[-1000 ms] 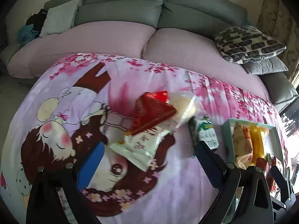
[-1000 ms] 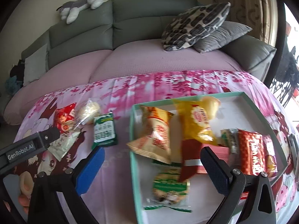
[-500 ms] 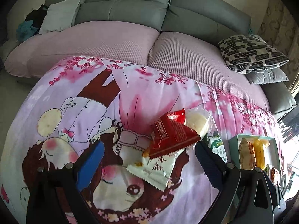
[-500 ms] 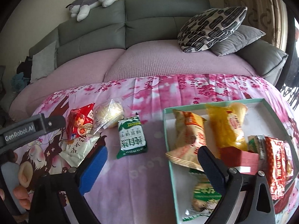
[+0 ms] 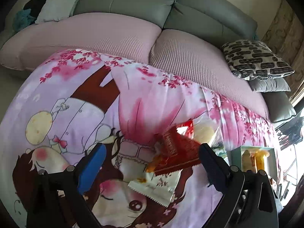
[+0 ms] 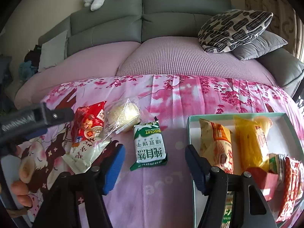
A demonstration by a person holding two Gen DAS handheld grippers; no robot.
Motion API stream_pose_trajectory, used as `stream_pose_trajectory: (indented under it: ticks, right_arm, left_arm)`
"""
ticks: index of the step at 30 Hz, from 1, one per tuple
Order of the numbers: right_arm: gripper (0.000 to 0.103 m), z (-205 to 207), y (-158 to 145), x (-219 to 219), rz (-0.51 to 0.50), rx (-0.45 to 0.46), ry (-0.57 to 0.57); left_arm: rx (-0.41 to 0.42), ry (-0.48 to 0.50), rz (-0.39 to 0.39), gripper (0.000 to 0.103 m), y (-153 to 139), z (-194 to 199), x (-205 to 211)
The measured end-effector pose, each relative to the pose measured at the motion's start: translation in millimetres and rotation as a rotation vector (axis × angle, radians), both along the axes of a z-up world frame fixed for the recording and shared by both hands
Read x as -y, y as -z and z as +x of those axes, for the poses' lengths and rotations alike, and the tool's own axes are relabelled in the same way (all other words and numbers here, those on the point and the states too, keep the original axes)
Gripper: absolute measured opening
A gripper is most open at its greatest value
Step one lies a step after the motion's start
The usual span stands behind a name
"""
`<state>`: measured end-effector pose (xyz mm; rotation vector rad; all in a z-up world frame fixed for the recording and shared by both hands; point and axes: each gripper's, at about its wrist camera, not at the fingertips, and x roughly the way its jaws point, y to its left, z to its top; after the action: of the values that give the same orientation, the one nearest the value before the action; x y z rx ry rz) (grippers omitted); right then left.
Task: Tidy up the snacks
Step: 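Grasp the red KISS bag with the left gripper while the right grasps the green biscuit pack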
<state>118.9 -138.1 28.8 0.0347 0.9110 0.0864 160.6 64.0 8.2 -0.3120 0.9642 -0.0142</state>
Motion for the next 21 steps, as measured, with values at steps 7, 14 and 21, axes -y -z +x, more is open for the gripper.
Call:
stream_pose_trajectory:
  ticks: [7, 14, 21]
  right_arm:
    - [0.064, 18, 11, -5, 0.017, -0.03, -0.021]
    - [0.064, 26, 25, -7, 0.008, -0.069, -0.023]
    - [0.052, 30, 32, -6, 0.001, -0.09, -0.017]
  left_arm:
    - [-0.02, 0.006, -0.02, 0.098, 6, 19, 7]
    - [-0.067, 0.024, -0.083, 0.085, 26, 29, 14]
    - [-0.072, 0.059, -0.117, 0.057, 33, 29, 23]
